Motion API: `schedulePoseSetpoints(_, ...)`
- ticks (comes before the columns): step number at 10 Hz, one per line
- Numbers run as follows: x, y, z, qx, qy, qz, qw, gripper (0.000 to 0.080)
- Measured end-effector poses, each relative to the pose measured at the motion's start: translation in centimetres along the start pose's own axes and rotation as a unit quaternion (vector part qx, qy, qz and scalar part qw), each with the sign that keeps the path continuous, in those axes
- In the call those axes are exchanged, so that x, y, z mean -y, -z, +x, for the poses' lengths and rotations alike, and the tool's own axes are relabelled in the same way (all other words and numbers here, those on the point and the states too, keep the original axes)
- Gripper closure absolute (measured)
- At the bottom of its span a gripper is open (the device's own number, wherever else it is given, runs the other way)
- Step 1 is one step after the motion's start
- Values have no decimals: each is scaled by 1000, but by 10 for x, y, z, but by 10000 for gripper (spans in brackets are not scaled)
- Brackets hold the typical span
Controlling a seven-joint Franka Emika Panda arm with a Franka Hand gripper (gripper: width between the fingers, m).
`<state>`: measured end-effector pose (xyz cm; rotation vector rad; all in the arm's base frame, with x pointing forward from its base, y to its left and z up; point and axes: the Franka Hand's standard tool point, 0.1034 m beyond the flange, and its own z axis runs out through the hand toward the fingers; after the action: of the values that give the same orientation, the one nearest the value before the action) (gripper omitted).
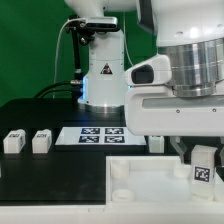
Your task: Assemble one leg
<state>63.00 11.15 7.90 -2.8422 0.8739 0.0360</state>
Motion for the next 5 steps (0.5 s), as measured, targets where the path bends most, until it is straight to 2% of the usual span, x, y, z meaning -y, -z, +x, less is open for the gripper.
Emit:
schedulePoseSetpoints(2,-3,-1,2,7,-165,10,986,495)
schedulePoseSetpoints(3,-4,-1,1,12,-248,17,968,495)
schedulePoseSetpoints(4,-3,-1,0,16,-314,17,949,496)
schedulePoseSetpoints(5,-1,-2,-2,24,-390,21,920,496)
